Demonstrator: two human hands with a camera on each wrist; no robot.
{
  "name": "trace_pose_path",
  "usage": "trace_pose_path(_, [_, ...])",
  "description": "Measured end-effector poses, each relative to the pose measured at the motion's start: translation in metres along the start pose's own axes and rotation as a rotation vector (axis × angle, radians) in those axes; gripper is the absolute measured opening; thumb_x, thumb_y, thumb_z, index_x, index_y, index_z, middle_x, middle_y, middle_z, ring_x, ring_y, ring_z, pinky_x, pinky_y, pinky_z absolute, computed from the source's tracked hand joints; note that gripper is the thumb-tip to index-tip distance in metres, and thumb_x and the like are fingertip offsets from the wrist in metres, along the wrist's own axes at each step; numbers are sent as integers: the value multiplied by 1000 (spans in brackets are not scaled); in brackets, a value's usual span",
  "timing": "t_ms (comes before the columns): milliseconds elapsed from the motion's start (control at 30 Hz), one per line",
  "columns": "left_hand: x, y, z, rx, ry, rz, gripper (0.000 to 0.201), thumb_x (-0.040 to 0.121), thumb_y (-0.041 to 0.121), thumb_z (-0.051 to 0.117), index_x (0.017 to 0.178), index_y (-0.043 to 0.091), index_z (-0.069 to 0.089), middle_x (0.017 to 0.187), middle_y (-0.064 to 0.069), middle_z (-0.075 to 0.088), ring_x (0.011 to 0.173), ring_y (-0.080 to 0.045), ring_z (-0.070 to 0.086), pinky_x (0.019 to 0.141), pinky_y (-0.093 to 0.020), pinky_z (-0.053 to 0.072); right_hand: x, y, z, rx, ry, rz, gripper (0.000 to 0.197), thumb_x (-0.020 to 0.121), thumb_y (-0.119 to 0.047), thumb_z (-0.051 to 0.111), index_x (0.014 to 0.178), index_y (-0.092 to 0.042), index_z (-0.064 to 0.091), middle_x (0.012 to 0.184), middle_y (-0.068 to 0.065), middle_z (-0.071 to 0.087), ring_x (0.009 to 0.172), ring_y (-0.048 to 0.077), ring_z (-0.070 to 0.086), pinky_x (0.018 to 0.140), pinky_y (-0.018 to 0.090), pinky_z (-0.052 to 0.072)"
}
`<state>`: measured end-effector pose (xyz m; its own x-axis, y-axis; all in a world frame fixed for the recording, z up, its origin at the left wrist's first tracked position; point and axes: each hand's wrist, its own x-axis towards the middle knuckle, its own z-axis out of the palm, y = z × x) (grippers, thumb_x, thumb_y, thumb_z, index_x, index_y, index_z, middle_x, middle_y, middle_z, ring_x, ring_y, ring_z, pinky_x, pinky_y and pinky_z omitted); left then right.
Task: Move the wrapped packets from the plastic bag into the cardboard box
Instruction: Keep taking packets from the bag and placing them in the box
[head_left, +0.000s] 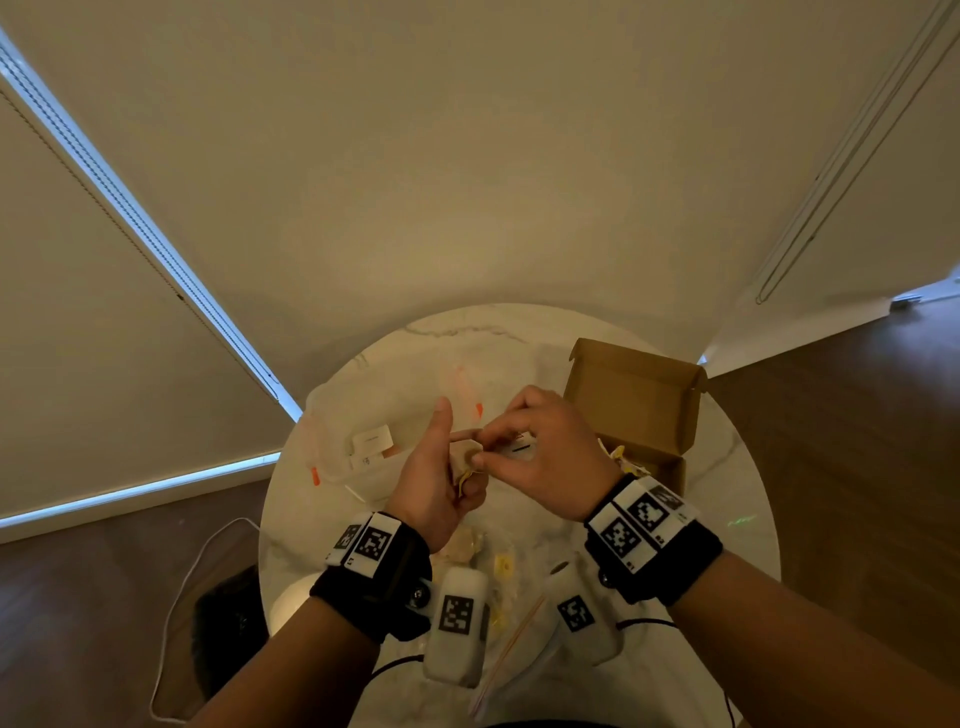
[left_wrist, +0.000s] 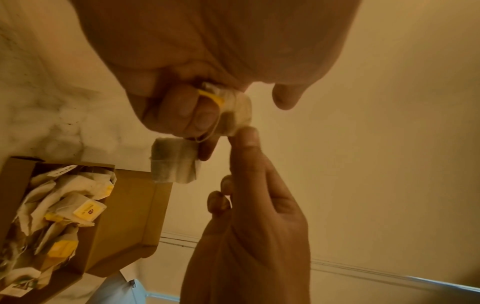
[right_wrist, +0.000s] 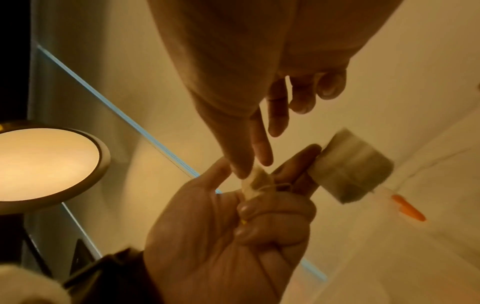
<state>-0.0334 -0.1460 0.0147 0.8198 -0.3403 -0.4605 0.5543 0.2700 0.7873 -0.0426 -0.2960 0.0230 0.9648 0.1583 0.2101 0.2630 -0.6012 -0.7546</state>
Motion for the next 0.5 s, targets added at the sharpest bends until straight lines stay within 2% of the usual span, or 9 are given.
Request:
trace_pose_path(67, [-1,0,2,18,-6,19,72,87,67,34,100,3,64,57,-1,44,45,-11,36,47,-23,27,2,-2,2,27,-9,14,7,74,-24,80,80,-24,76,83,-6,55,80,8,53,71,17,40])
trace_pose_path(133, [-1,0,1,42,1,66,72,93,61,31,101,0,65,60,-4,49,50,-12,39,49,-23,33,2,-4,0,109,-18,29,6,75,-19,78,77,-23,74,80,-7,62,74,6,58,69,18,46])
trace_pose_path(200, [0,-1,-2,88,26,121,71,96,57,30,103,-3,66,72,-10,62,58,-17,48,54,-27,41,1,-7,-4,203,-39,28,4,78,-15,76,78,-18,73,77,-6,69,72,8,65,68,23,53])
trace_pose_path(267, [1,-1,-10,229,111,153,65,100,53,27,101,7,73,89,-10,73,75,-22,63,67,-31,47,-1,-9,-12,315,-41,49,4,79,-9,75,80,-11,72,75,-2,72,69,10,68,68,25,56])
trace_pose_path(333, [1,3,-18,414,216,212,55,102,47,30,95,21,77,94,1,76,87,-13,66,76,-32,46,-2,-10,-21,381,-14,77,4,79,-6,75,81,-9,72,72,0,71,66,10,66,66,23,54])
trace_pose_path(433, [4,11,-29,602,328,375,26,96,32,55,84,27,78,85,13,75,78,9,61,79,-23,43,-1,-9,-33,386,21,112,6,82,-5,73,84,-10,75,75,2,72,67,11,65,65,21,54])
trace_pose_path(500, [6,15,-34,758,373,470,12,85,22,71,78,31,76,81,15,73,81,11,62,81,-15,41,1,-8,-39,351,10,114,10,85,-6,70,88,-12,77,79,4,73,70,16,66,64,19,54])
